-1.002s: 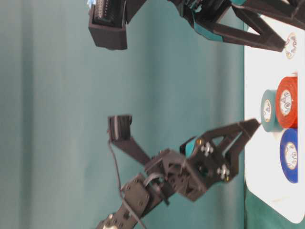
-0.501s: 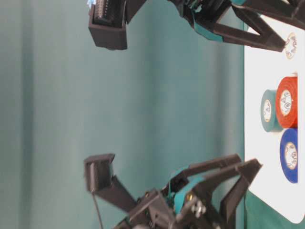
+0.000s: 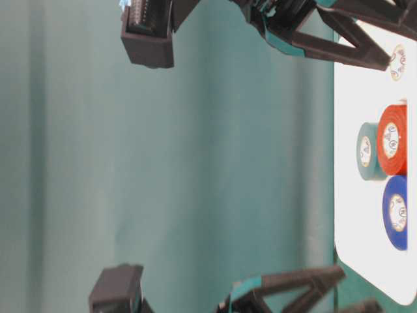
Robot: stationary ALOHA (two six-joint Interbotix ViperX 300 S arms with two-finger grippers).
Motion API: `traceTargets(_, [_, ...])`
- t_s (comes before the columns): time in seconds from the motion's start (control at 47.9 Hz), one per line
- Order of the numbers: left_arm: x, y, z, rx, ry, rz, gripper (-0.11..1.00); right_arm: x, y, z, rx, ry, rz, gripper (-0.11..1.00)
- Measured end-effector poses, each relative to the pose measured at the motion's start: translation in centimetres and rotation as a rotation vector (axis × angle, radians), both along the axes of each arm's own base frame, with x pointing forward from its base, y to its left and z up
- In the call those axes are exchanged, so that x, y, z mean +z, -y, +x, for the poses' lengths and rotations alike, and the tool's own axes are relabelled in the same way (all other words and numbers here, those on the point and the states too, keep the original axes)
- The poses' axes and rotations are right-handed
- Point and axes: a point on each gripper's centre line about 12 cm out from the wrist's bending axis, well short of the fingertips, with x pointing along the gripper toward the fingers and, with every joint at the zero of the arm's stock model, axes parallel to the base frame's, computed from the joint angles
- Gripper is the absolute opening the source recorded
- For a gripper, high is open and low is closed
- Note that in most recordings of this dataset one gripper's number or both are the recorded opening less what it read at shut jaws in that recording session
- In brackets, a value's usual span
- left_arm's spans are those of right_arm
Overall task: Put the tape alternately from left to right into the white case.
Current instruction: 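Withdraw the left gripper from the tray to the left side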
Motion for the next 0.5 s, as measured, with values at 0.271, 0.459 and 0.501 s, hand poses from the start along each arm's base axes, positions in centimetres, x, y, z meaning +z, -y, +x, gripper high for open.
traceTargets(0.271, [0.0,0.9,-1.5,0.008,-0.003,-0.034,0.59,-0.1,0.0,-0.1,0.0,-0.003,0.0,0.83])
traceTargets(0.459, [-0.1,0.9,-1.5,0.025,-0.005,-0.051,0.59,-0.1,0.0,-0.1,0.0,-0.005,0.0,0.83])
traceTargets(0.501, [0.0,0.9,-1.5,0.025,-0.003,-0.051,0.59,-0.1,0.0,-0.1,0.0,-0.005,0.0,0.83])
